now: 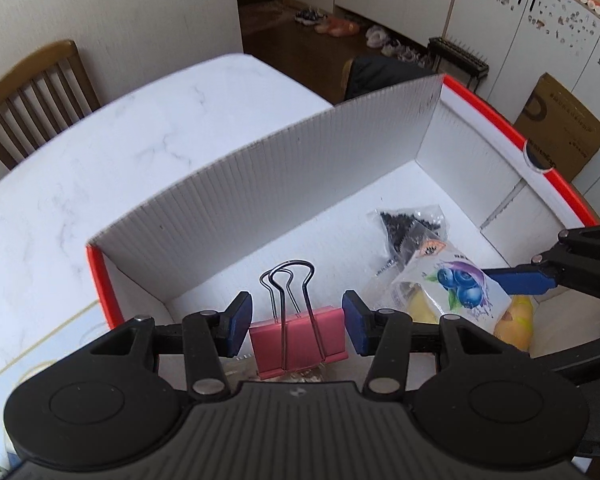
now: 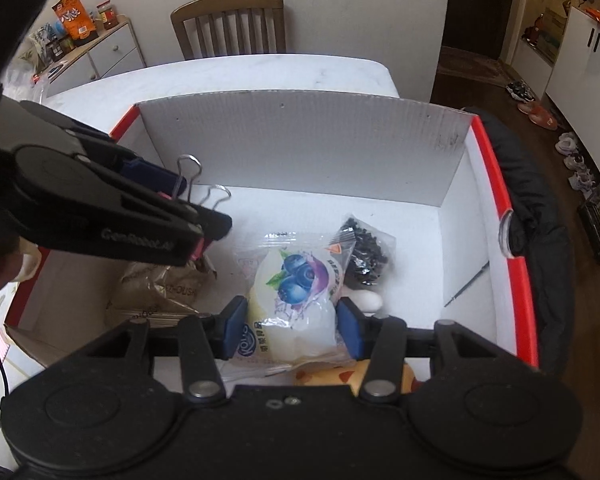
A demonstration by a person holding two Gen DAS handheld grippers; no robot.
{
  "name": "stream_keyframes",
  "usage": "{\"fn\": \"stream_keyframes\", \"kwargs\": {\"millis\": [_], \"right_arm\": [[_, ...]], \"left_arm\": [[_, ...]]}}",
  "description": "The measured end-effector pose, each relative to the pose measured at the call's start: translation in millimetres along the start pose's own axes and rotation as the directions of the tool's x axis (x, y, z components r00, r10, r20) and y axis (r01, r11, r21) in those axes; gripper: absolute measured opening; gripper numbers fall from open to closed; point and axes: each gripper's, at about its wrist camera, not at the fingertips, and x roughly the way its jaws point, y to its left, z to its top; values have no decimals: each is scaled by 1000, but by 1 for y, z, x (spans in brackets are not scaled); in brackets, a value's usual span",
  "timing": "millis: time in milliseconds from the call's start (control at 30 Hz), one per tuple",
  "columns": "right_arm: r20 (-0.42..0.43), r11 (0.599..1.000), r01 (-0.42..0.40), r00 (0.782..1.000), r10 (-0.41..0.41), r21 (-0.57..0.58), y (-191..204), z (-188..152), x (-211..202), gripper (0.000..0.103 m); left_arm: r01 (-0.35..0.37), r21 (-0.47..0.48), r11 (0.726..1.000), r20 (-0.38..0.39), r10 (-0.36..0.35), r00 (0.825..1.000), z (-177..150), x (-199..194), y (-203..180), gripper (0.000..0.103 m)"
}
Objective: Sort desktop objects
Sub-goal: 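Lower into the box and open both tools to drop the pack and clip, then move both tools back from the box to the remaining table items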
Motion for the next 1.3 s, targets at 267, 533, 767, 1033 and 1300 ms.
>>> {"fn": "stream_keyframes", "kwargs": {"millis": [267,533,767,1033,1300], "right_arm": [[0,1000,-1,1000,1,-9,0,-2,-3,66],[54,1000,-5,999,5,-12,-3,-5,-24,76],[115,999,-32,993,32,-3,-9,-11,-48,81],[188,998,-54,981,49,21,-11,-15,-73,82],[241,994,-99,967,87,41,0,-18,-91,86]], "left_arm": [[13,-4,1000,-7,-13,1000,-3,0,-1,49],[46,-35,998,60,-44,997,-4,-23,-3,67],[79,-66,995,141,-69,988,-12,-52,-5,69],[95,-93,991,233,-71,970,-30,-95,-6,69],[116,-134,984,314,-69,947,-63,-136,0,69]]}}
